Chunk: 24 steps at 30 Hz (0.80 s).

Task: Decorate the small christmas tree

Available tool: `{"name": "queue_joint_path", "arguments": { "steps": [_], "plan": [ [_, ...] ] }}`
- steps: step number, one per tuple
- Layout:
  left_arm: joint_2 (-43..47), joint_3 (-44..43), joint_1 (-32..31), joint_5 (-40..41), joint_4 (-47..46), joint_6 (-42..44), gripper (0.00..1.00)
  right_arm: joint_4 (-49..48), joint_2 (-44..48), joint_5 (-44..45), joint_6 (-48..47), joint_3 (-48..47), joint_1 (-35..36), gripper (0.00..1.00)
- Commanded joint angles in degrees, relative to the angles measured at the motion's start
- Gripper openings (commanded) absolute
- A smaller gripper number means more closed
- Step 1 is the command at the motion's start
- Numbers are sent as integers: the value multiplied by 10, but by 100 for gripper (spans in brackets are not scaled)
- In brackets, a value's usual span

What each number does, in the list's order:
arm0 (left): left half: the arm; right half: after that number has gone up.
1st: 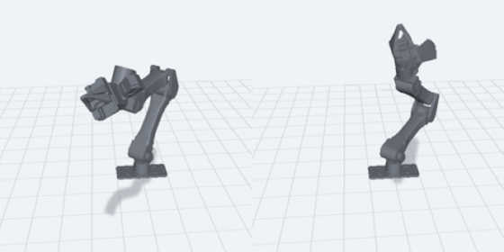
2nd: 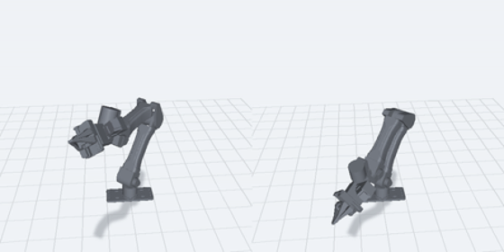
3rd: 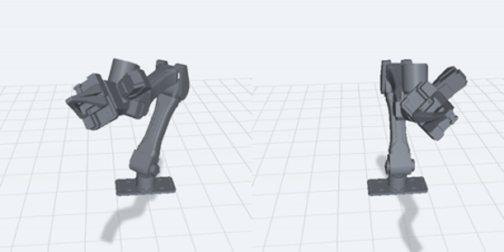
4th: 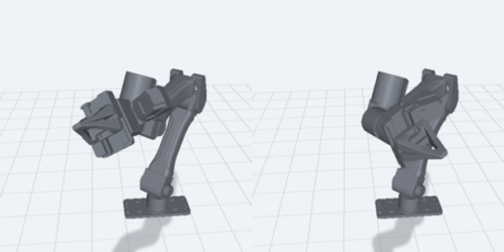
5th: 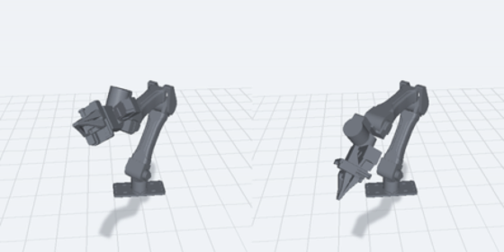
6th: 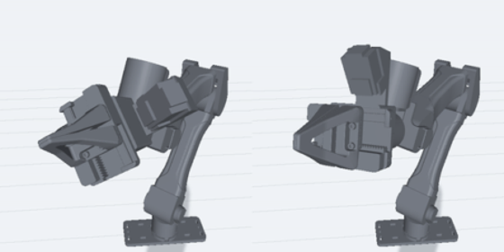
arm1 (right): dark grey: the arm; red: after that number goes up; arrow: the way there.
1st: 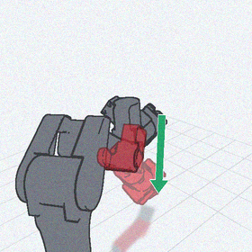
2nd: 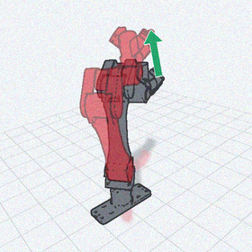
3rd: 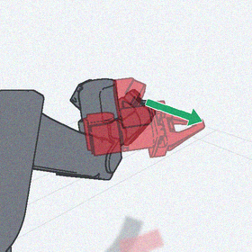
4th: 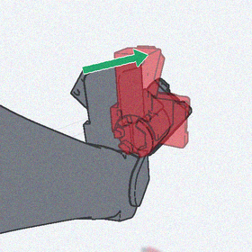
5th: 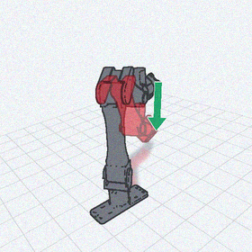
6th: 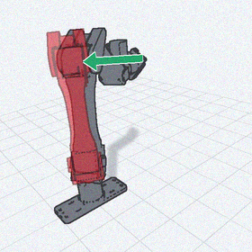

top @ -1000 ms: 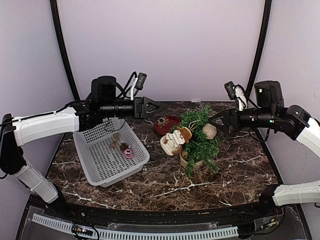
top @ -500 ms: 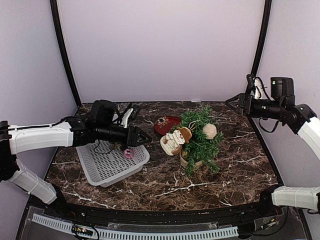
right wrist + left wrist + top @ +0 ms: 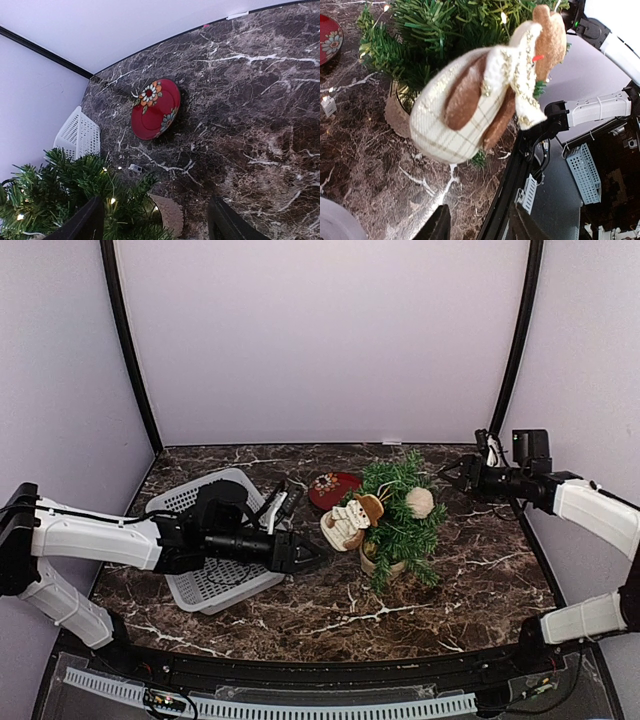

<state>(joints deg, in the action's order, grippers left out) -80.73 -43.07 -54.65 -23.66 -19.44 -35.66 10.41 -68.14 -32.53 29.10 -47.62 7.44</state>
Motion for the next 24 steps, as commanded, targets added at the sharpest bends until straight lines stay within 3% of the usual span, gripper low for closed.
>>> {"name": "queue_joint_path", "arguments": {
  "steps": [1,11,24],
  "plan": [
    [-32,10,-2,10,-100,-29,42,-138,-33,-64,39,19,-2,69],
    [-82,28,-27,35,-221,-55,40,-298,-122,-145,121,42,-1,65],
    [-118,-14,-28,68,-229,-53,40,-291,-131,-159,104,67,20,52]
  ]
}}
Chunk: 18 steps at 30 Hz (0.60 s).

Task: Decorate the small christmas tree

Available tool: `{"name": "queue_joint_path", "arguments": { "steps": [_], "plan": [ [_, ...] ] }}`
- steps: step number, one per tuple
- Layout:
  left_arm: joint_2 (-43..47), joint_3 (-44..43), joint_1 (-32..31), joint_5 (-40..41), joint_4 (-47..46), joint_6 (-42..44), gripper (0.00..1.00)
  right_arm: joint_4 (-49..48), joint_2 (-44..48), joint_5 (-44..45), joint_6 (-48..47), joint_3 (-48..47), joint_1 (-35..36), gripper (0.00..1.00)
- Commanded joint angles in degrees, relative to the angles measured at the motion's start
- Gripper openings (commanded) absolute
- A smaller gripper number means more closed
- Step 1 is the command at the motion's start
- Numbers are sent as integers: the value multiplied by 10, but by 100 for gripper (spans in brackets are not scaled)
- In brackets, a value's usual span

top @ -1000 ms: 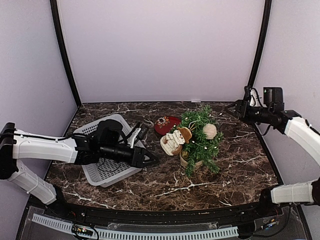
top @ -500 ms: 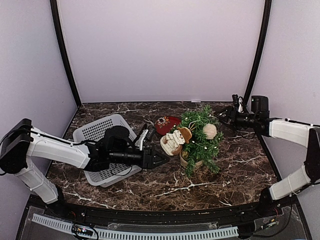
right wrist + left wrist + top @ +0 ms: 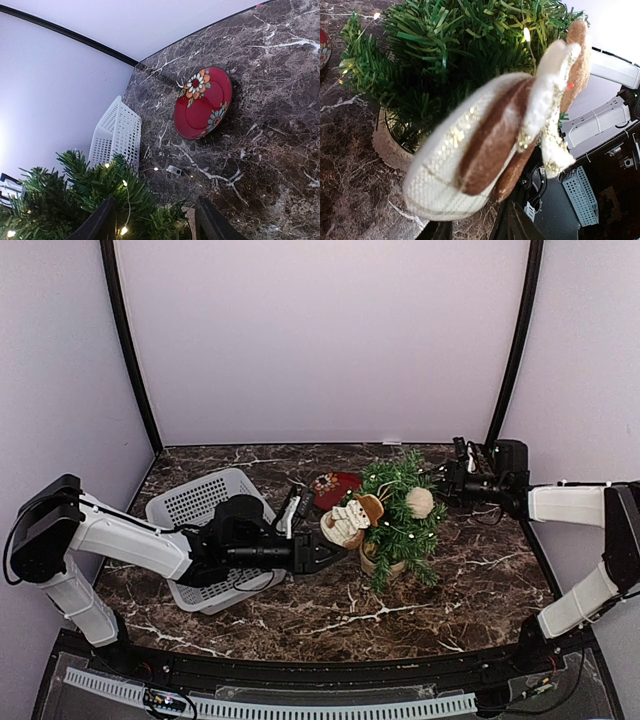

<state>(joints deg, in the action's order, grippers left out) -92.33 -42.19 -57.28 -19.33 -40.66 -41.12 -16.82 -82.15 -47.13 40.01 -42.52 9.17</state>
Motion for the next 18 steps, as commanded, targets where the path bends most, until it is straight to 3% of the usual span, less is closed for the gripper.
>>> {"name": "queue_joint_path", "arguments": {
  "steps": [1,18],
  "plan": [
    [-3,-24,-2,31,-16,3,40,-16,12,-15,-7,19,3,51],
    [-34,-57,38,21,-10,-3,38,35,83,-8,-24,76,3,44]
  ]
}}
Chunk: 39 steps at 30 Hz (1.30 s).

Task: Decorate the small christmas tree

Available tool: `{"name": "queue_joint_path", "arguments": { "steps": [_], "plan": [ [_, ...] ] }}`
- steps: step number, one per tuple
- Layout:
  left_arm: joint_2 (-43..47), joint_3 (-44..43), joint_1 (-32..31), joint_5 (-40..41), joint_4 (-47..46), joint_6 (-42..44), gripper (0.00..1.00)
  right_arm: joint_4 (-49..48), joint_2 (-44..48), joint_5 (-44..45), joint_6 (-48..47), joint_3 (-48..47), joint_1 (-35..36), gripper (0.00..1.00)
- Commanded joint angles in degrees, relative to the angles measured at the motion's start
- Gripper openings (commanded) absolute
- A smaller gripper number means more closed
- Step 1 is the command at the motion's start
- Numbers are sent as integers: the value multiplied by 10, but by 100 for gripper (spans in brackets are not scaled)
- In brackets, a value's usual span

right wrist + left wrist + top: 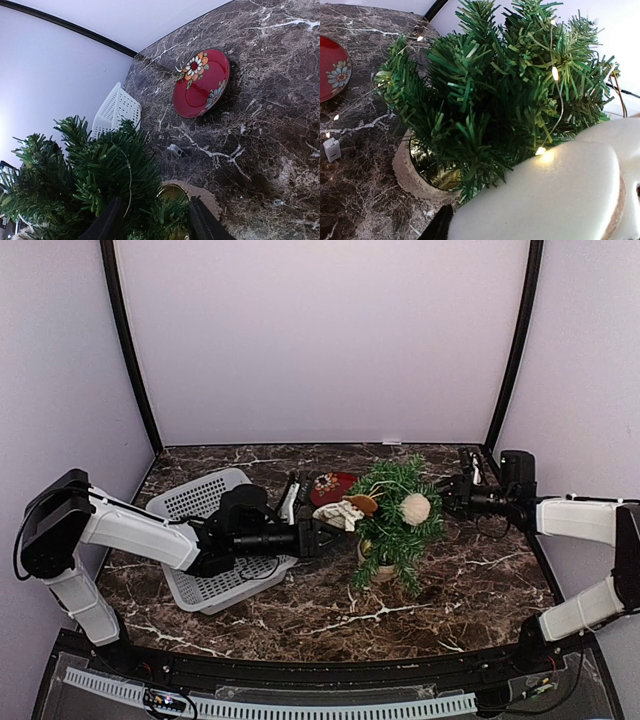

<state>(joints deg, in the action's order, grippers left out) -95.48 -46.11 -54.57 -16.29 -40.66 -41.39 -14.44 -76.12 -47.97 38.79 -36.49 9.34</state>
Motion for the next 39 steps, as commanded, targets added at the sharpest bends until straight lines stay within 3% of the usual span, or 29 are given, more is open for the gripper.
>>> {"name": "queue_joint_path", "arguments": {
  "steps": [1,17,26,33,39],
  "plan": [
    [-4,-19,13,-11,-10,-1,38,13,28,1,-12,21,2,44],
    [6,-28,63,-77,19,0,42,56,108,10,0,61,3,44],
    [41,18,66,-104,4,4,45,109,146,38,-18,43,-15,44],
    [88,60,42,-74,41,43,48,133,119,42,-48,-18,-32,47],
    [97,76,-15,-11,90,92,48,142,84,52,-74,-81,-33,50]
  ]
}}
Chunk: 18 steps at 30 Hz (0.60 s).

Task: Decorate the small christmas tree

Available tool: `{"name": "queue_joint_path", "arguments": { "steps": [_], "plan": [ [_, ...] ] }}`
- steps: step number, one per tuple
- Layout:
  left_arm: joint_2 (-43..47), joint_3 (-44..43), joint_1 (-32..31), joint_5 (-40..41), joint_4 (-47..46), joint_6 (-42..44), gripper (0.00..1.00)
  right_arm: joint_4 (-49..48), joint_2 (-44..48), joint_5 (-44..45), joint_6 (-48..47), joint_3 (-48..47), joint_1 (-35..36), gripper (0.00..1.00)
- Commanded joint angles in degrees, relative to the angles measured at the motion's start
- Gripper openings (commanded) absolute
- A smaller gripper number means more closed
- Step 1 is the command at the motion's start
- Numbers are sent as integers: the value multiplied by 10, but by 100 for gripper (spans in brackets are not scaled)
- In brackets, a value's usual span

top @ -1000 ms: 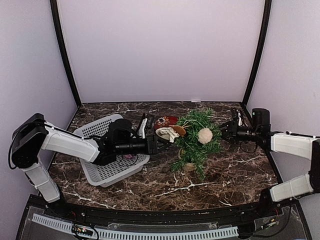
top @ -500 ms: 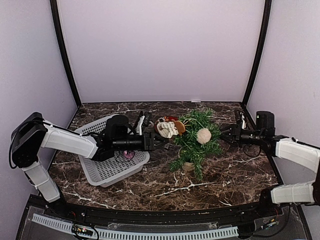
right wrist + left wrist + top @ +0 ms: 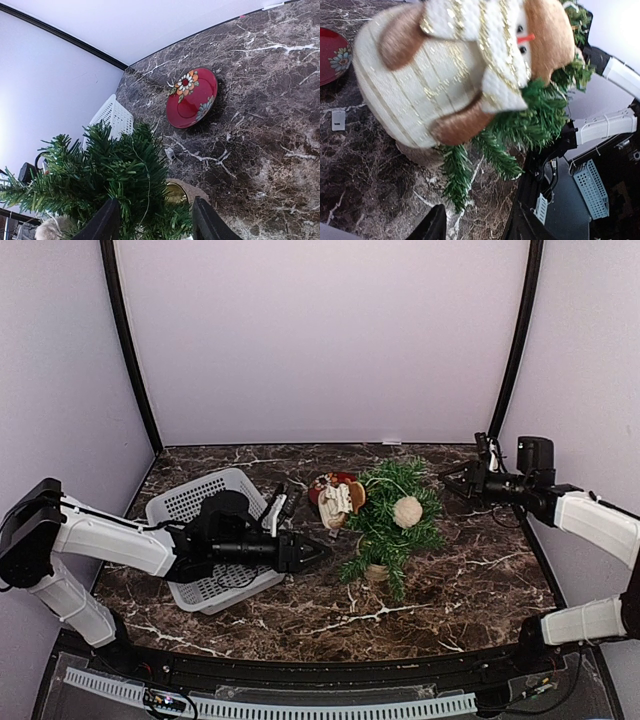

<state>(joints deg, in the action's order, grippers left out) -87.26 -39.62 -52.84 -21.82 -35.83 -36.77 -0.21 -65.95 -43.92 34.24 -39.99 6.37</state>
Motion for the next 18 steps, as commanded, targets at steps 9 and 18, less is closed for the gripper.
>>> {"name": "queue_joint_path", "arguments": {
  "steps": [9,18],
  "plan": [
    [-68,-20,-96,61,36,23,42,-86,-108,-14,8,-102,12,52],
    [-125,-84,-104,117,68,5,43,-111,-180,-17,3,-127,49,57]
  ]
}}
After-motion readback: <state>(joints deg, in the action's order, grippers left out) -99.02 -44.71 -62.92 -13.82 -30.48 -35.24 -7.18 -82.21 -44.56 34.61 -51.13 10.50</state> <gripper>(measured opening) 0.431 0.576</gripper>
